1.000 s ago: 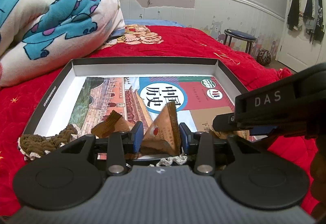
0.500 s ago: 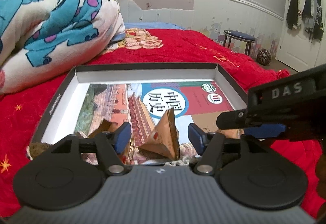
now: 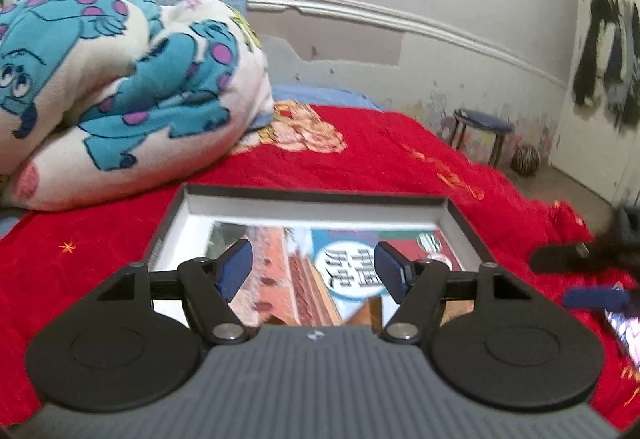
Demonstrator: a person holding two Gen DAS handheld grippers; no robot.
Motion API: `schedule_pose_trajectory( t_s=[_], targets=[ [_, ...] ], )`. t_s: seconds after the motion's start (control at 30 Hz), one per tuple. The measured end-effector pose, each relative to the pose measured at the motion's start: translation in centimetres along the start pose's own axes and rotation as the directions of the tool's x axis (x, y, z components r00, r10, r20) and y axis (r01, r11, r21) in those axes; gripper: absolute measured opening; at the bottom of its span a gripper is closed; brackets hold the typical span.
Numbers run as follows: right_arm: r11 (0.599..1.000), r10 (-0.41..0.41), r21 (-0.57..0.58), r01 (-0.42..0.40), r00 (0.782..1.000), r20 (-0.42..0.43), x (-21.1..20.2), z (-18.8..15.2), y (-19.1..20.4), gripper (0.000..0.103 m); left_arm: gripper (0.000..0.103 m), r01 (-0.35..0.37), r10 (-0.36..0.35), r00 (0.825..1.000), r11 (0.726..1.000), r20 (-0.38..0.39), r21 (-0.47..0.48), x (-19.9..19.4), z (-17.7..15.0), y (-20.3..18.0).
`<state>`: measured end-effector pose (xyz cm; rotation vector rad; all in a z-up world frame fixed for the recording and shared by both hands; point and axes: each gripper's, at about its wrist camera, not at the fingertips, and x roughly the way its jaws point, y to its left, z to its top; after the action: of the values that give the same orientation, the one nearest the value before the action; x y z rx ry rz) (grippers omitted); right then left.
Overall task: Organize objects
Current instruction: 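Open both grippers to release the packets into the box, then move both grippers back to the pile of hair ties and cords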
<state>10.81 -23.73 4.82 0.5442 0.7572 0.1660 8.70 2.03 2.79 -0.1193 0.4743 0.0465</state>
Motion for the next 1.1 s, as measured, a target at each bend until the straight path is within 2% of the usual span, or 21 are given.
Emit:
schedule_pose_trajectory(
  t_s=[0.13, 0.23, 0.3, 0.43, 0.5, 0.6, 0.8, 1.0, 1.03, 1.07, 1.1],
  targets=[
    [1.0, -0.018, 0.012, 0.018, 1.0, -0.011, -1.4, -0.9, -0.4, 0.081, 0.079, -0.012, 0.012, 1.0, 1.0, 0.02, -0.015, -2.2, 0.7, 1.1],
    [0.999, -0.026, -0.026, 0.025, 0.999, -0.042, -1.8, -2.1, 0.0, 0.081, 0.079, -0.015, 0.015, 1.0, 1.0, 0.021, -0.009, -4.8, 0.3, 1.8],
    [0.998, -0.019, -0.068, 0.014, 0.998, -0.063, -1.9, -2.8, 0.3, 0.081, 0.079, -0.012, 0.013, 1.0, 1.0, 0.022, -0.015, -6.7, -0.4, 2.2],
    [0.991, -0.002, -0.133, -0.015, 0.992, -0.126, -1.7, -4.4, 0.6, 0.081, 0.08, -0.013, 0.015, 1.0, 0.994, 0.017, -0.108, -9.7, -3.4, 3.2],
    [0.987, -0.011, -0.161, -0.014, 0.988, -0.153, -1.5, -5.2, 0.5, 0.08, 0.08, -0.005, 0.003, 1.0, 0.994, -0.014, -0.113, -10.1, -4.9, 3.1],
    [0.98, -0.027, -0.197, -0.01, 0.982, -0.184, -1.1, -6.2, 0.3, 0.08, 0.08, 0.029, -0.033, 0.997, 0.998, -0.074, -0.049, -9.2, -6.1, 1.6],
    [0.979, -0.032, -0.201, -0.008, 0.98, -0.195, -0.1, -6.6, 0.1, 0.08, 0.08, 0.095, -0.095, 0.988, 0.995, -0.121, -0.005, -8.3, -7.8, -0.8],
    [0.982, -0.059, -0.189, 0.017, 0.974, -0.219, 1.0, -6.8, -0.3, 0.08, 0.067, 0.125, -0.12, 0.98, 0.992, -0.157, 0.024, -7.9, -8.9, -1.8],
    [0.983, -0.059, -0.184, 0.018, 0.974, -0.22, 1.0, -6.7, -0.5, 0.08, 0.06, 0.128, -0.122, 0.978, 0.992, -0.167, 0.022, -7.8, -9.0, -1.9],
    [0.983, -0.06, -0.182, 0.019, 0.974, -0.219, 1.1, -6.7, -0.5, 0.08, 0.047, 0.127, -0.122, 0.976, 0.992, -0.181, 0.019, -7.6, -9.1, -1.9],
    [0.983, -0.062, -0.183, 0.021, 0.974, -0.218, 1.1, -6.7, -0.5, 0.08, 0.043, 0.131, -0.126, 0.973, 0.991, -0.192, 0.012, -7.4, -9.2, -1.9]
  ],
)
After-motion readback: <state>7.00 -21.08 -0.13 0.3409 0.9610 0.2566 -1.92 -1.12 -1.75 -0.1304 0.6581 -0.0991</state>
